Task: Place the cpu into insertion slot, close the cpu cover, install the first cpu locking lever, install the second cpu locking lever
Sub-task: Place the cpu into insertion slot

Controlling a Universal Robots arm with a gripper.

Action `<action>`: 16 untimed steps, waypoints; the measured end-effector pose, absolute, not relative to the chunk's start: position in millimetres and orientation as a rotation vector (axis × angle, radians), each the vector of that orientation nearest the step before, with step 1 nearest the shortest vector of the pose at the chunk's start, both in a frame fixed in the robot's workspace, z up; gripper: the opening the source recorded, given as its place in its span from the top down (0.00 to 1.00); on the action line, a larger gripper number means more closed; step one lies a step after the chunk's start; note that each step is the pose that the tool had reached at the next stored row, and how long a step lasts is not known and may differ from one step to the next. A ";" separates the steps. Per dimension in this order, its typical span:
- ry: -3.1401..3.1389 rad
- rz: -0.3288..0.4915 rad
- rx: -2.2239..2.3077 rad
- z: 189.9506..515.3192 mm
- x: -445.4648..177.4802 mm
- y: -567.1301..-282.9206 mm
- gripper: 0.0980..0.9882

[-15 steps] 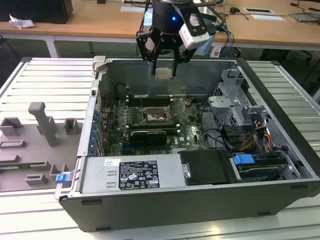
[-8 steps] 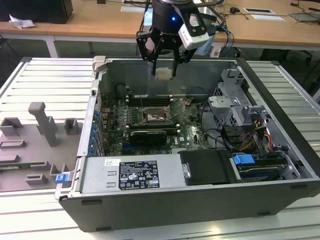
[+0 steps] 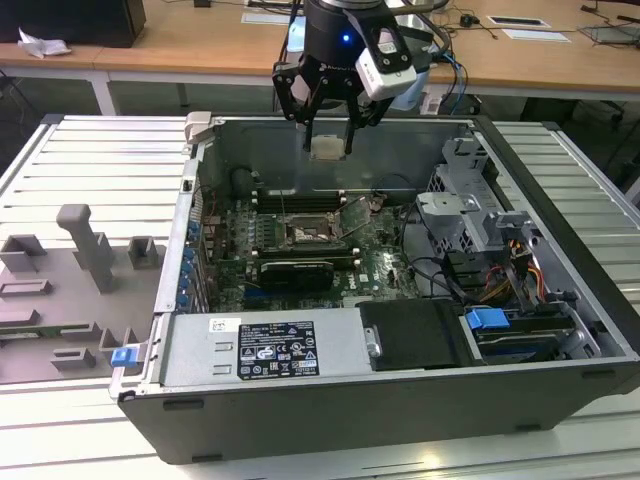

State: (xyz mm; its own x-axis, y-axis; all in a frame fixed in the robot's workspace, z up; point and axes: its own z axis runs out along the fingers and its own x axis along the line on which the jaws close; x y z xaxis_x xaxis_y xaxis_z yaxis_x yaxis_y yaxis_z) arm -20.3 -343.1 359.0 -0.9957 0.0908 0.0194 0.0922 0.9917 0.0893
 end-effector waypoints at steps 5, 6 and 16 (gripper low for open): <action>-3.120 -0.141 -0.160 358.9 -20.2 -343.1 0.52; -3.119 -0.141 -0.164 358.9 -20.2 -343.1 0.52; -3.117 -0.142 -0.228 358.7 -20.2 -343.1 0.52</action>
State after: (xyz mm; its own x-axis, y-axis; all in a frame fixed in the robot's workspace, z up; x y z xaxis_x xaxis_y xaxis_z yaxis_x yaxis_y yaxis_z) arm -20.2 -343.1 358.7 -0.9893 0.1449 0.0193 0.1461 0.9852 0.0894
